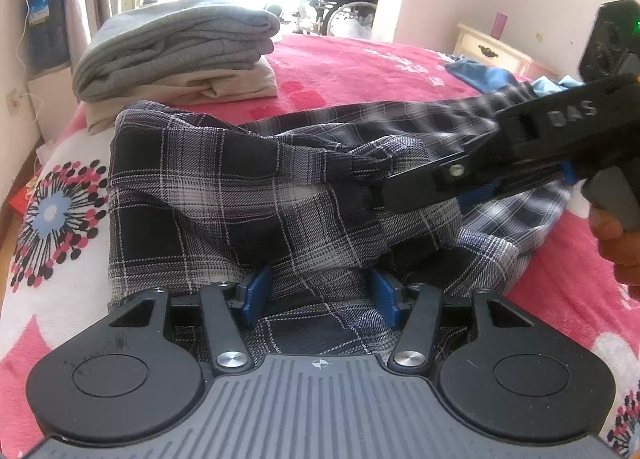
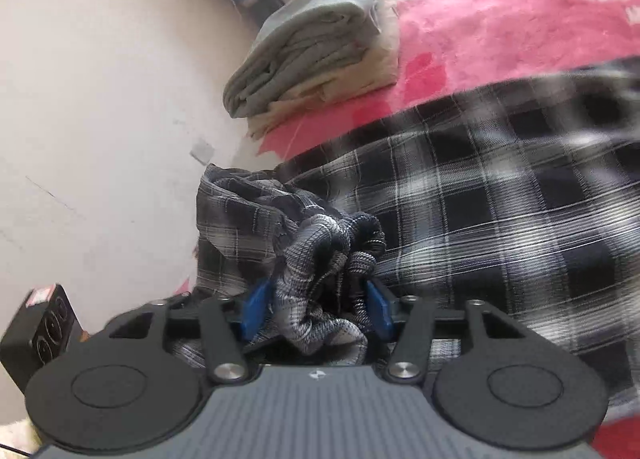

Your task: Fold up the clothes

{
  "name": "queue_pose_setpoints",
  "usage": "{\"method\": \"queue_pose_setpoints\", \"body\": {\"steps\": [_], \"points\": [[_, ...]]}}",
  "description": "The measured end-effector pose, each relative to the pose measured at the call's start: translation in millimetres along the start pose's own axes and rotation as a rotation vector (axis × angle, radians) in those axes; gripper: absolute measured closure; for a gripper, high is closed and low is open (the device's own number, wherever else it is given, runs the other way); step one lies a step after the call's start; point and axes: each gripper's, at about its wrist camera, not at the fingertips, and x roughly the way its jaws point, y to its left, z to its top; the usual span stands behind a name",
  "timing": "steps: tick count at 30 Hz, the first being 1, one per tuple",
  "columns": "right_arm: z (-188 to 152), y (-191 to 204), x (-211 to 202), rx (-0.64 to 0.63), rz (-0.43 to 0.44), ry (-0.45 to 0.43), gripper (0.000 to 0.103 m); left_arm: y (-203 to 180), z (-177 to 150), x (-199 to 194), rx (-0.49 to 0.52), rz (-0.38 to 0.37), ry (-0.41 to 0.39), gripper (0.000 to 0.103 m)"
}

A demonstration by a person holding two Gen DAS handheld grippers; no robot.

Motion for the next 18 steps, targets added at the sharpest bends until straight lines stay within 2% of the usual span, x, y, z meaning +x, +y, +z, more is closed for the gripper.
{"method": "queue_pose_setpoints", "body": {"steps": [6, 13, 18], "points": [[-6.7, -13.7, 4.6, 0.045, -0.029, 0.063, 0.034, 0.4, -0.1, 0.6, 0.001, -0.001, 0.001, 0.048], [3.0, -20.8, 22.6, 0.085, 0.08, 0.1, 0.033, 0.9, -0.2, 0.9, 0.005, -0.001, 0.0, 0.048], [8.1, -23.6, 35.7, 0.105, 0.121, 0.113, 0.031, 1.2, -0.6, 1.0, 0.006, -0.001, -0.001, 0.048]]}}
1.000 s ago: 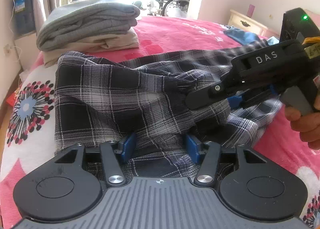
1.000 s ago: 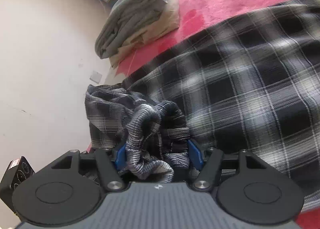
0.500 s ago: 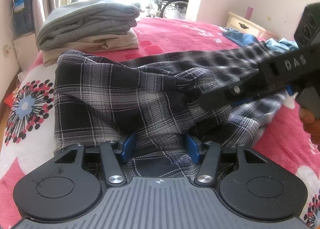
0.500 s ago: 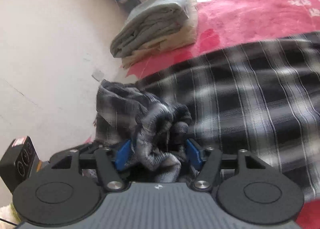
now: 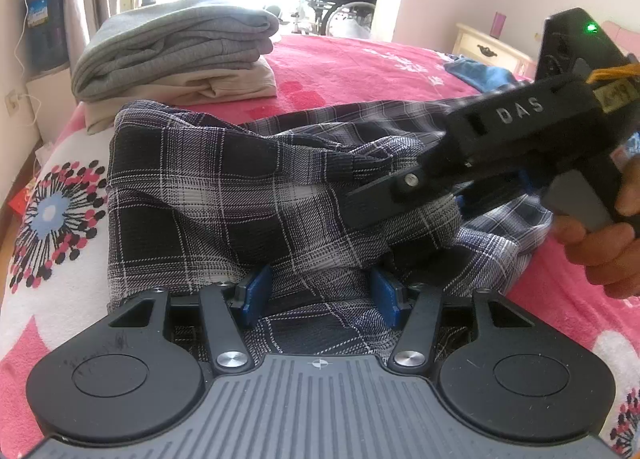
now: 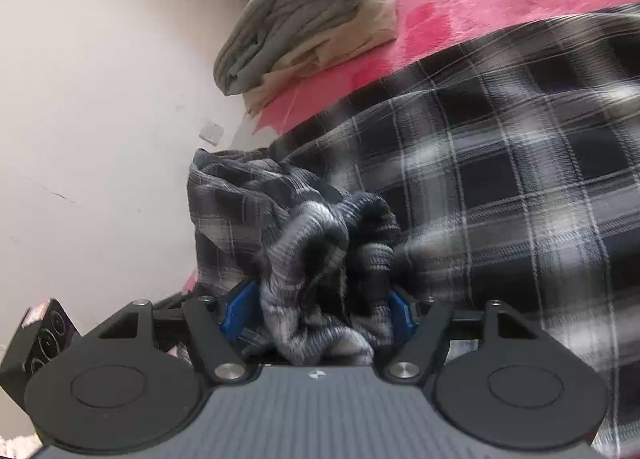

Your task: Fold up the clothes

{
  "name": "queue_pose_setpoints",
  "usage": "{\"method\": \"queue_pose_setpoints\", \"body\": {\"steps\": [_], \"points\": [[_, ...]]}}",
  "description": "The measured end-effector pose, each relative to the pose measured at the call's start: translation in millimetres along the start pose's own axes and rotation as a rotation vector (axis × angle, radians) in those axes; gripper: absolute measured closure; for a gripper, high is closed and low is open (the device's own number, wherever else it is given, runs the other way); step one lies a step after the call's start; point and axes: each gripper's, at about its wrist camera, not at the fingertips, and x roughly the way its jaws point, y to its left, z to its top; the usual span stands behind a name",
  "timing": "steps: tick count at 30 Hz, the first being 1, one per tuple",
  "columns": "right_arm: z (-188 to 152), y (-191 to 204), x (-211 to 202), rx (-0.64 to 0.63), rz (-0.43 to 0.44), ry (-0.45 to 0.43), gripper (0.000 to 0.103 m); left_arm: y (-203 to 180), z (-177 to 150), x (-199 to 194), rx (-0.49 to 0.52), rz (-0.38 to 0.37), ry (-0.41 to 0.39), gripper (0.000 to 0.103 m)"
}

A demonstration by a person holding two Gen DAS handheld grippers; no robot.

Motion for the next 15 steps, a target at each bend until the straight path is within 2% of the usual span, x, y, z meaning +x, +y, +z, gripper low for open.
{"method": "queue_pose_setpoints", "body": {"steps": [2, 7, 11, 15], "points": [[-1.2, 1.2, 1.0, -0.006, 0.013, -0.001, 0.032, 0.3, -0.6, -0.1, -0.001, -0.002, -0.003, 0.048], [-7.7, 3.3, 0.7, -0.023, 0.005, -0.012, 0.055, 0.9, -2.1, -0.2, -0.004, -0.006, -0.01, 0.048], [-9.8, -3.7, 0.3, 0.025, 0.025, -0.024, 0.062, 0.8, -2.6, -0.4, -0.006, -0.007, -0.012, 0.048], [-9.8, 8.2, -2.2, -0.018, -0.019, -0.043, 0.073, 1.9, -1.3, -2.4, -0.022, -0.013, -0.015, 0.048]]}}
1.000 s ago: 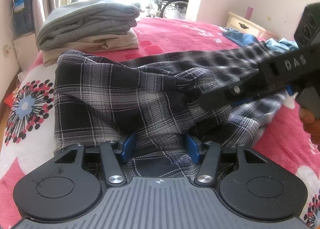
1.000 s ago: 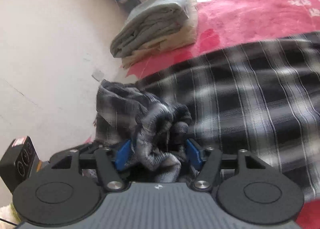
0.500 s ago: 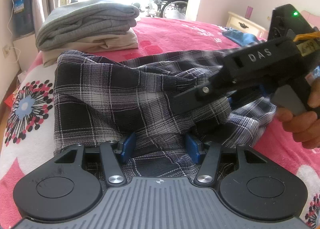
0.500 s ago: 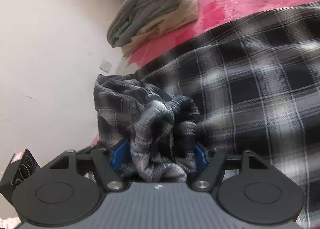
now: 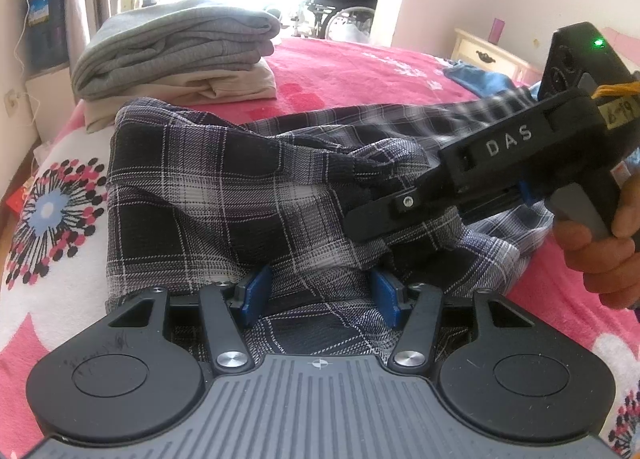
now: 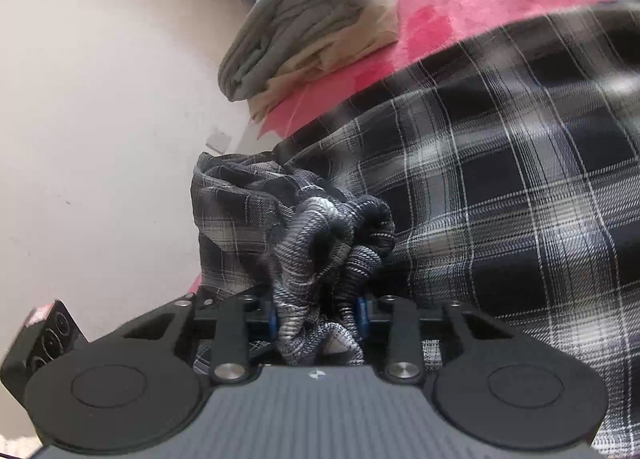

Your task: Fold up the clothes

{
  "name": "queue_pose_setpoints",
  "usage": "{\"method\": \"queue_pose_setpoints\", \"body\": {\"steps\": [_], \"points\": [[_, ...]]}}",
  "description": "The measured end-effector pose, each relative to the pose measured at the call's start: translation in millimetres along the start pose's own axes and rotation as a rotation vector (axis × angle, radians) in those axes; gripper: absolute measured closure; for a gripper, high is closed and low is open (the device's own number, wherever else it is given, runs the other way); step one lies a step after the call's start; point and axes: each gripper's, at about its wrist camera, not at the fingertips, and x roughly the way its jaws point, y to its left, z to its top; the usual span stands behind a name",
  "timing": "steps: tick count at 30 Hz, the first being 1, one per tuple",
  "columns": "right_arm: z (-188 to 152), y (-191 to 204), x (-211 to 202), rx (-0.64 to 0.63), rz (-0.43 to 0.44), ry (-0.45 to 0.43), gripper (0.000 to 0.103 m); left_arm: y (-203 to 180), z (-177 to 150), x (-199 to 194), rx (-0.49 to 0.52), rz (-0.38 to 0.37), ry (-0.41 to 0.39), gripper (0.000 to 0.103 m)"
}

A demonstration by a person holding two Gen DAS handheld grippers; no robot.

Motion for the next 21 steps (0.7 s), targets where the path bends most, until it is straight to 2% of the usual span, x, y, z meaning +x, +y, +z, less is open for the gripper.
{"method": "queue_pose_setpoints", "body": {"steps": [4, 9, 14, 18, 21], "points": [[2.3, 12.7, -4.4, -0.04, -0.038, -0.021, 0.08, -0.9, 4.7, -14.0, -0.027, -0.01, -0.018, 0.048], [8.3, 27.6, -21.1, -0.086, -0.068, -0.052, 0.082, 4.7, 13.5, -44.7, -0.098, -0.088, -0.078, 0.047], [26.7, 39.9, -53.6, -0.154, -0.13, -0.106, 0.083, 18.4, 23.4, -66.7, -0.186, -0.106, -0.137, 0.047], [47.6, 39.9, -89.5, -0.211, -0.213, -0.152, 0.083, 27.6, 26.3, -61.5, -0.237, -0.076, -0.113, 0.047], [60.7, 30.9, -117.9, -0.255, -0.316, -0.167, 0.083, 26.7, 23.8, -48.6, -0.243, -0.055, -0.072, 0.047]]}}
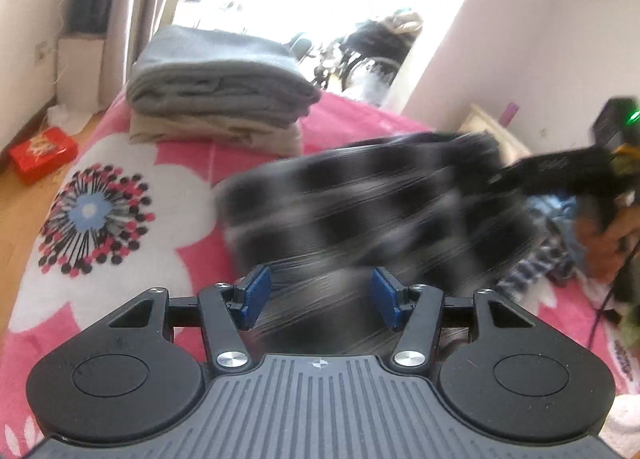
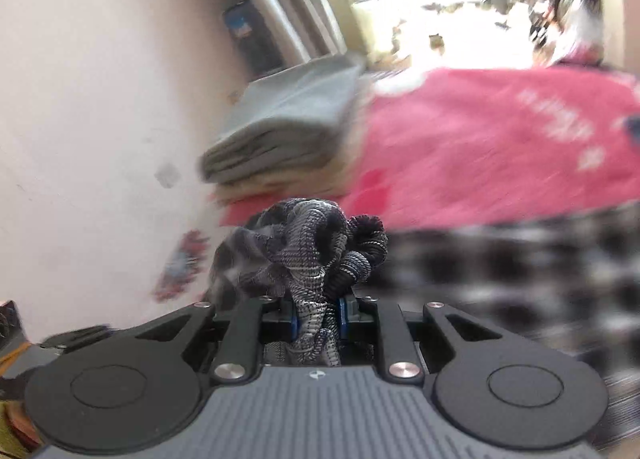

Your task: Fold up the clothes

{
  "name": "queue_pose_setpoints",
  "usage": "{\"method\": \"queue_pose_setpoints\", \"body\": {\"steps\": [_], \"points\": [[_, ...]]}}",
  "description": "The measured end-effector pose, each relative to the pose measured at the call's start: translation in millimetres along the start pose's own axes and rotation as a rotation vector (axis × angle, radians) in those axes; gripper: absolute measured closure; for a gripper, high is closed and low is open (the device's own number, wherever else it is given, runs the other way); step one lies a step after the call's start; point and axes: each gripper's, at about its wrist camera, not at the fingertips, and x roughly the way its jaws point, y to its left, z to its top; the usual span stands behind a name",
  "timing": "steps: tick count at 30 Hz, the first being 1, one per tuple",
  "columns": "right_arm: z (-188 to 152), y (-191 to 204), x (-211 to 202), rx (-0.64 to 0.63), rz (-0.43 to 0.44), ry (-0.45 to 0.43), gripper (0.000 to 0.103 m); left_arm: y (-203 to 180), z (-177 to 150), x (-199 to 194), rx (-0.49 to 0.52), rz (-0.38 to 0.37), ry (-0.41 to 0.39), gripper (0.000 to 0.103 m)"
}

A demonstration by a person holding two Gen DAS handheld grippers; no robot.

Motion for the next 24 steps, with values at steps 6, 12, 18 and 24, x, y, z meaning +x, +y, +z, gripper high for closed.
{"method": "queue_pose_setpoints", "body": {"steps": [6, 12, 18, 24], "points": [[15.6, -44.1, -23.3, -0.053, -0.171, 0.019, 0.084, -4.9, -7.3, 36.1, -0.011, -0.012, 0.109, 0.047], [23.5, -84.2, -41.5, -0.081, -0.277, 0.043, 0.084, -18.0, -0.3, 76.3, -0.036, -0.038, 0.175, 0.047], [35.3, -132.7, -58.8, -0.078, -0.367, 0.071, 0.084, -36.7, 9.1, 110.7, -0.028, -0.05, 0.236, 0.045], [39.3, -181.2, -71.8, -0.067, -0.439, 0.1, 0.084, -58.8, 16.2, 128.0, 0.034, -0.055, 0.267, 0.044]]}}
